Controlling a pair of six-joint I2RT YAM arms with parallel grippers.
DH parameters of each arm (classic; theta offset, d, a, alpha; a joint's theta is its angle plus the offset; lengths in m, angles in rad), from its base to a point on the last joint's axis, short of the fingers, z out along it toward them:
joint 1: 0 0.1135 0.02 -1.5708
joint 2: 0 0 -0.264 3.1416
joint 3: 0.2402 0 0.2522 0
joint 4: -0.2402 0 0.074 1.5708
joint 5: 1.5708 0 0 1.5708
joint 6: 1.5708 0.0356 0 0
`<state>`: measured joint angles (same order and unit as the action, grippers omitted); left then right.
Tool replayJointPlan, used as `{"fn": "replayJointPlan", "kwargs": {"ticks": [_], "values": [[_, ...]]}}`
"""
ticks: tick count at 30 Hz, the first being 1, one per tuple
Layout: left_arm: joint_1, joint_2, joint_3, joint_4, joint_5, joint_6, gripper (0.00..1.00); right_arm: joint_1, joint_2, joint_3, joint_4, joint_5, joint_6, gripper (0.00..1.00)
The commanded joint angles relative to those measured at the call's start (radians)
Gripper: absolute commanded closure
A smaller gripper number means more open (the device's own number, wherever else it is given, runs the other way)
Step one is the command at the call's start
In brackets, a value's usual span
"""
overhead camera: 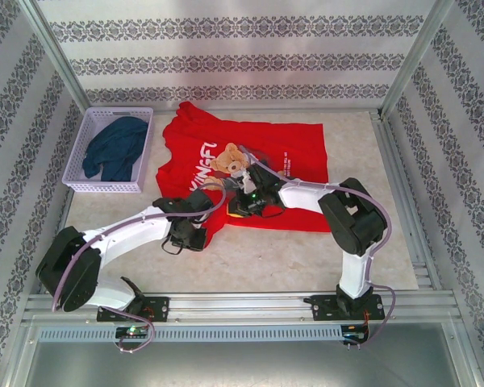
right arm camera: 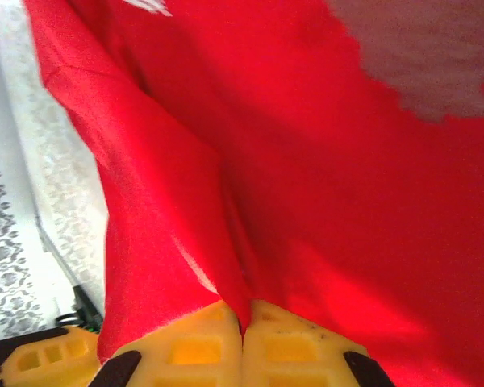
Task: Fold the inside-out t-shirt
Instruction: Smooth out the T-shirt at the center of the table.
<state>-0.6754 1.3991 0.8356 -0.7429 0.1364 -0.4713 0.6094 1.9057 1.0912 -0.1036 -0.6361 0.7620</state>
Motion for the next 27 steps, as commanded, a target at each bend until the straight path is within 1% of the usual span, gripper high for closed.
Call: {"fn": "replayJointPlan", "kwargs": {"ticks": [1, 3, 7, 10, 12, 15, 19, 22, 24, 27], "values": [[-0.016, 0.005, -0.006, 0.133, 0.036, -0.012, 0.79, -0.013, 0.034, 0.028, -0.062, 0.058, -0.062, 0.92], [-0.016, 0.008, 0.001, 0.155, 0.017, -0.016, 0.78, -0.015, 0.039, 0.035, -0.084, 0.079, -0.084, 0.92], [-0.015, -0.019, -0.011, 0.185, 0.014, -0.019, 0.71, -0.020, 0.033, 0.050, -0.147, 0.138, -0.141, 0.89], [-0.012, -0.054, -0.032, 0.202, 0.022, -0.024, 0.59, -0.022, 0.030, 0.071, -0.194, 0.185, -0.191, 0.86], [-0.011, -0.072, -0.043, 0.203, 0.044, -0.025, 0.53, -0.022, 0.035, 0.082, -0.207, 0.199, -0.207, 0.84], [-0.007, -0.114, -0.079, 0.203, 0.072, -0.046, 0.48, -0.022, 0.041, 0.095, -0.221, 0.209, -0.229, 0.80], [0.016, -0.180, -0.154, 0.194, 0.062, -0.126, 0.47, -0.022, 0.027, 0.098, -0.233, 0.230, -0.253, 0.78], [0.030, -0.205, -0.203, 0.208, 0.067, -0.192, 0.50, -0.019, 0.023, 0.098, -0.232, 0.225, -0.254, 0.78], [0.030, -0.199, -0.223, 0.247, 0.101, -0.210, 0.53, -0.015, 0.026, 0.096, -0.229, 0.225, -0.254, 0.79], [0.028, -0.168, -0.239, 0.330, 0.161, -0.232, 0.54, -0.010, 0.031, 0.095, -0.223, 0.220, -0.252, 0.79]]}}
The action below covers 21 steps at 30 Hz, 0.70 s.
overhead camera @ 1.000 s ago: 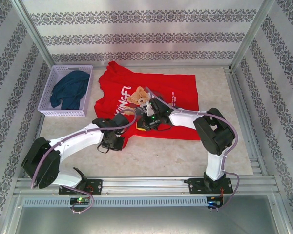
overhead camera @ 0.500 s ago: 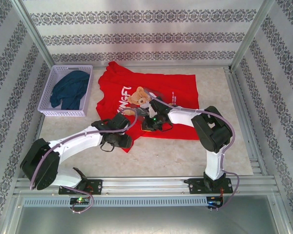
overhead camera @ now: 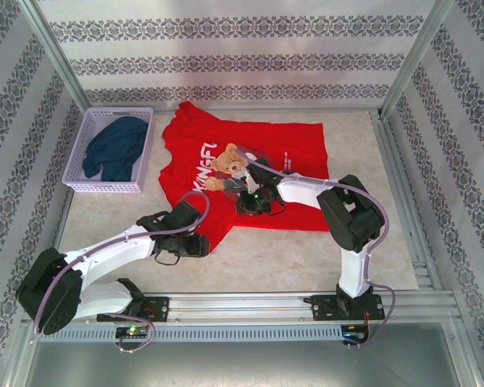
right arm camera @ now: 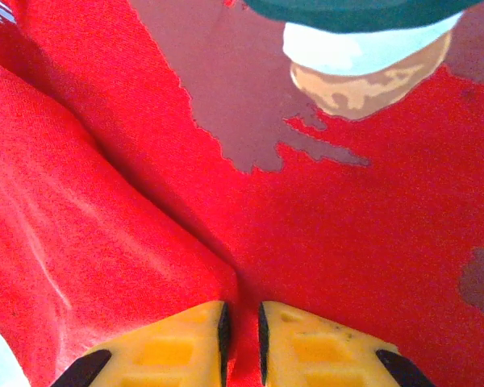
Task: Fold the inside-out t-shirt
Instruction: Smooth out the T-shirt at the center of the table.
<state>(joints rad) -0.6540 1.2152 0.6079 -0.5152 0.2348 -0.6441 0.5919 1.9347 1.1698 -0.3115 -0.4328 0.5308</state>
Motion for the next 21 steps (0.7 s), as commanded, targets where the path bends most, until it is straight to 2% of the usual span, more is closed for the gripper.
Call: {"fn": "replayJointPlan", "kwargs": {"ticks": [1, 5, 11, 21], "values": [[0.007, 0.025, -0.013, 0.132, 0.078, -0.066, 0.53, 0.008, 0.003, 0.015, -0.013, 0.016, -0.020, 0.80], [0.007, 0.048, -0.007, 0.169, 0.065, -0.066, 0.51, 0.015, 0.001, 0.012, -0.009, 0.012, -0.018, 0.80], [0.005, 0.136, 0.039, 0.121, 0.005, -0.032, 0.51, 0.015, -0.001, 0.011, -0.006, 0.009, -0.015, 0.80], [-0.059, 0.243, 0.108, 0.058, -0.109, 0.007, 0.51, 0.014, 0.001, 0.001, 0.009, 0.000, -0.006, 0.81]]}}
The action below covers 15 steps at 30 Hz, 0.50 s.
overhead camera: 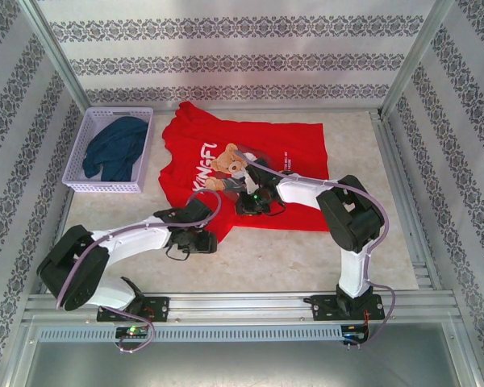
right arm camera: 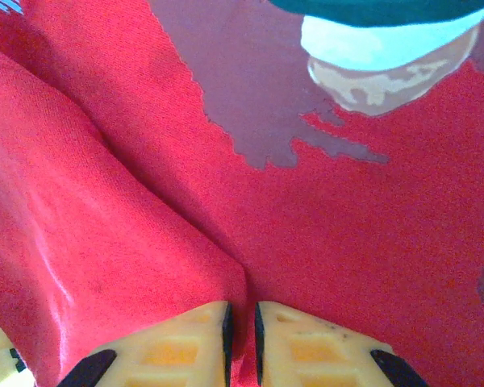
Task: Fold the inside-out t-shirt
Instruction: Smooth out the T-shirt at the center of the table.
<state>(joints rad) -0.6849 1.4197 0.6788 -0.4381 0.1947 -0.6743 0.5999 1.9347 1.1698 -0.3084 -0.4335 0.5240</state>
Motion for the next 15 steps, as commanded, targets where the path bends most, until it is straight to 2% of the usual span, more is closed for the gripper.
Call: {"fn": "replayJointPlan", "kwargs": {"ticks": [1, 9, 15], "values": [[-0.041, 0.051, 0.046, -0.033, -0.083, 0.039, 0.52, 0.007, 0.001, 0.001, 0.008, 0.001, 0.001, 0.81], [-0.134, 0.171, 0.097, -0.077, -0.149, 0.046, 0.65, 0.004, 0.000, -0.012, 0.022, -0.004, 0.008, 0.82], [-0.174, 0.217, 0.111, -0.083, -0.169, 0.028, 0.80, 0.002, -0.012, -0.014, 0.023, -0.001, 0.006, 0.82]]}}
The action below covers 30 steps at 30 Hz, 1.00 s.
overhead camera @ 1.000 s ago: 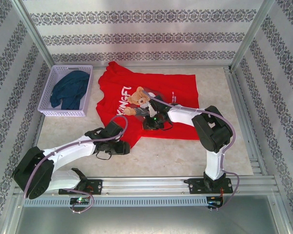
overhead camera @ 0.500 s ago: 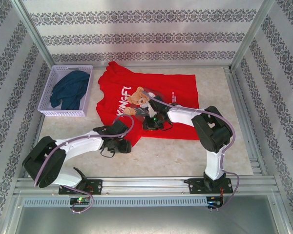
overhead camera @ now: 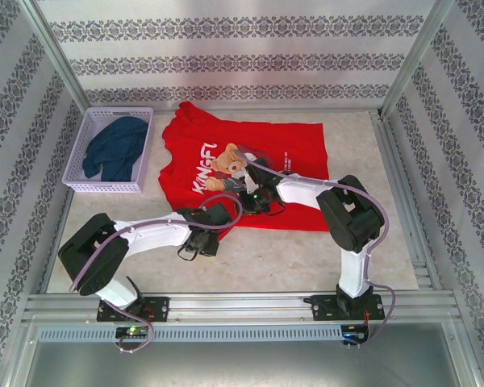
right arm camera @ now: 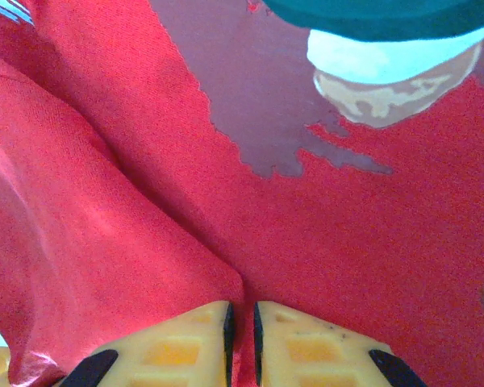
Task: Fold the inside-out t-shirt
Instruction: Smooth out the T-shirt at the center of the table, then turn over the T-shirt at the center of the table.
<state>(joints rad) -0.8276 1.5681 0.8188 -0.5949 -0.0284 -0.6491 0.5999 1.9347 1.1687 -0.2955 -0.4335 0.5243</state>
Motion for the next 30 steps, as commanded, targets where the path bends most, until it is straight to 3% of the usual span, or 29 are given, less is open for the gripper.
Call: {"fn": "replayJointPlan", "kwargs": {"ticks": [1, 6, 14, 21, 26, 30], "values": [[-0.031, 0.065, -0.031, 0.074, 0.049, 0.002, 0.83, 0.003, -0.012, -0.013, 0.007, -0.001, 0.005, 0.82], [-0.028, 0.010, -0.042, 0.042, -0.001, 0.007, 1.00, 0.002, -0.013, -0.011, 0.016, -0.009, 0.011, 0.82], [0.050, -0.201, -0.051, -0.104, -0.146, 0.034, 1.00, 0.018, -0.094, -0.034, 0.054, -0.076, 0.036, 0.79], [0.211, -0.383, -0.021, -0.222, -0.109, 0.083, 1.00, 0.064, -0.209, -0.081, -0.004, -0.114, 0.046, 0.66], [0.365, -0.497, 0.004, -0.263, -0.024, 0.138, 1.00, 0.027, -0.385, -0.146, -0.146, 0.028, 0.010, 0.58], [0.464, -0.543, 0.040, -0.258, 0.046, 0.185, 1.00, -0.082, -0.544, -0.261, -0.233, 0.173, 0.024, 0.54]]}}
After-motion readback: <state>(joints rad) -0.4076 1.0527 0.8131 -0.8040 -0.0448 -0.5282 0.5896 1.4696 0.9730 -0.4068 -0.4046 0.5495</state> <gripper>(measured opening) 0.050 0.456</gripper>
